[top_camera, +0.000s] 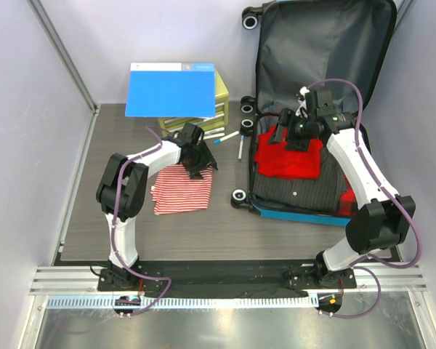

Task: Pack the luggage
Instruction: Move the clothes to the center of the board.

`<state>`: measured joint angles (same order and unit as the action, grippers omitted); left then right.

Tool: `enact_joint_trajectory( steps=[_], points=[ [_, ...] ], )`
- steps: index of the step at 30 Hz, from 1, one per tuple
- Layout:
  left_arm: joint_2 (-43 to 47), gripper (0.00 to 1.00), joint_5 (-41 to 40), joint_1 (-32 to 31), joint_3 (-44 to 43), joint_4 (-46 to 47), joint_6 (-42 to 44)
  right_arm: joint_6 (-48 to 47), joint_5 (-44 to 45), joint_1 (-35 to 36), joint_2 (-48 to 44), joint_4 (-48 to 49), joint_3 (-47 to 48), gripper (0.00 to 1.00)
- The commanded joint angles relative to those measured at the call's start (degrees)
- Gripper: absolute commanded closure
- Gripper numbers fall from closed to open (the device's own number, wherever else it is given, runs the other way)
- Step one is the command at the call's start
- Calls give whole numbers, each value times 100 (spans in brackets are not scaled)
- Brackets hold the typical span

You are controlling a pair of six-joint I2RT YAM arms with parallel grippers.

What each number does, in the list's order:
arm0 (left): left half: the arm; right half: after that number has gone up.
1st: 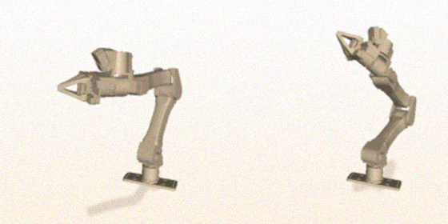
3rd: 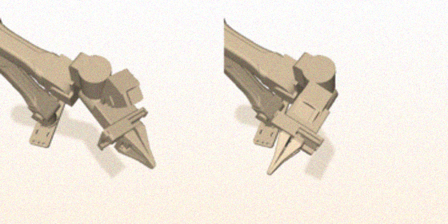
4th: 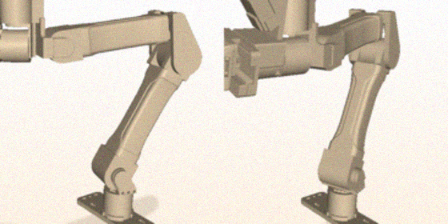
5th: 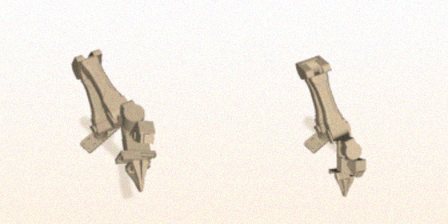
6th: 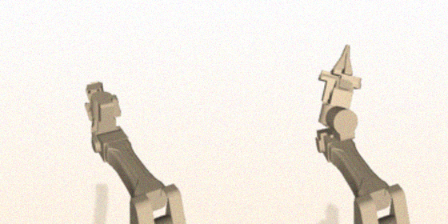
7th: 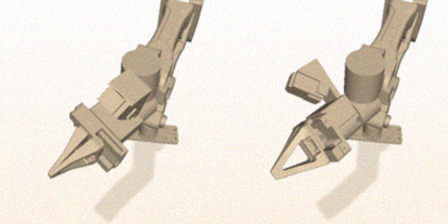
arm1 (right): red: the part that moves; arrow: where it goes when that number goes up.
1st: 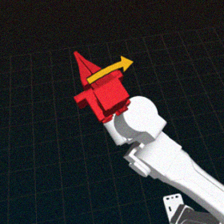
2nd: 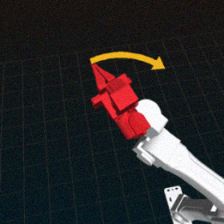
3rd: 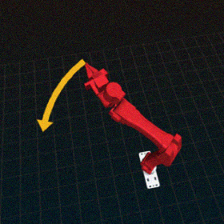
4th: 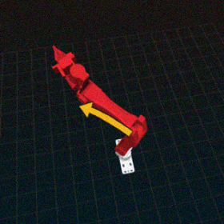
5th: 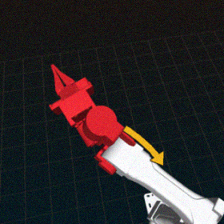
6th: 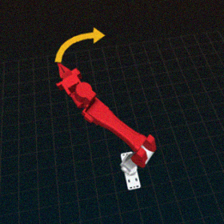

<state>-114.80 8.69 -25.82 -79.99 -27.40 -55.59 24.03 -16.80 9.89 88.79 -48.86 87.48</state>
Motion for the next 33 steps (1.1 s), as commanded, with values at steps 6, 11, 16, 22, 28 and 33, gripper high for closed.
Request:
enact_joint_trajectory(
  steps=[6,11,16,22,28,33],
  points=[
    [555,22,-236,16,-123,94,733,119,291,1487,470,96,716,30],
    [1239,18,-456,33,-35,-19,1243,269,396,2043,955,237,1051,30],
    [1732,16,-525,446,123,-441,1551,418,379,2254,1341,526,982,30],
    [2567,13,-685,1412,878,-776,2113,848,143,2509,1886,1158,709,30],
    [3349,12,-1105,2029,1512,-1083,2983,1200,36,2799,2686,1326,946,30],
    [3544,12,-1080,2046,1951,-943,3274,1376,405,3036,3090,1397,1008,30]
  ],
)
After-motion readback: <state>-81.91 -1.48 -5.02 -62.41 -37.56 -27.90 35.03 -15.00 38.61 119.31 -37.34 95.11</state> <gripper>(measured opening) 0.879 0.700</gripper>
